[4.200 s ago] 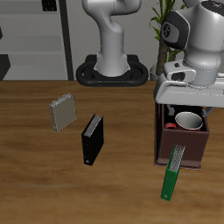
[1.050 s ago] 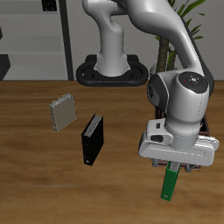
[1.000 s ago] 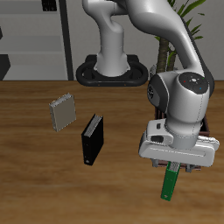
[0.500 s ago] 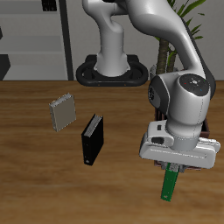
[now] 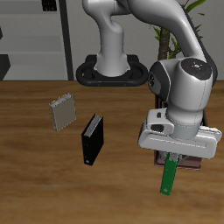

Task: Place the red mug into the left desk caddy's right compartment and place the green book into the left desk caddy's back compartment

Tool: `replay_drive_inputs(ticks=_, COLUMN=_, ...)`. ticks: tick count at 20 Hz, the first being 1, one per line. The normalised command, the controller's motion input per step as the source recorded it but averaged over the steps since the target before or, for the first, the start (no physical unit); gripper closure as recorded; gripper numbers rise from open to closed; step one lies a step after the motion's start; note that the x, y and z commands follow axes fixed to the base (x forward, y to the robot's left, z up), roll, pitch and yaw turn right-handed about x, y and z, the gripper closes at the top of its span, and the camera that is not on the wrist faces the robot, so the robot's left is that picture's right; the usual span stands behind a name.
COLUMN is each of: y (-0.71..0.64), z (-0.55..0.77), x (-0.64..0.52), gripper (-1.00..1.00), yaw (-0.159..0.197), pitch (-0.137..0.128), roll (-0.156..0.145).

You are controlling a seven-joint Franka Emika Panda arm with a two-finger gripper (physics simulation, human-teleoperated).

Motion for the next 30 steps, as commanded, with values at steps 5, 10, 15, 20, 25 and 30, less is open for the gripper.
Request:
replay_drive_inputs(ticks=5, y=-0.06, z=0.71, x=-0.22, gripper=1.0, yaw=0.031, pitch=-0.083, roll=-0.009)
replay_drive_inputs(ticks=10, y=-0.09, z=0.78, x=-0.3, gripper=1.0, yaw=0.022, pitch=-0.077, roll=-0.022)
replay_drive_inputs(ticks=15, y=-0.05, z=0.81, x=-0.46, gripper=1.0, yaw=0.031, pitch=-0.087, roll=-0.01)
replay_drive_inputs(ticks=20, y=-0.05, z=0.37, x=-0.46, gripper=1.0, yaw=0.029, pitch=-0.022, roll=0.005)
replay_drive_inputs(ticks=25, y=0.02, z=0.22, x=-0.44, gripper=1.0, yaw=0.006, pitch=-0.022, roll=0.032)
replay_drive_inputs(ticks=30, y=0.19, z=0.15, x=-0.45, gripper=1.0, yaw=0.015, pitch=-0.013, roll=0.055)
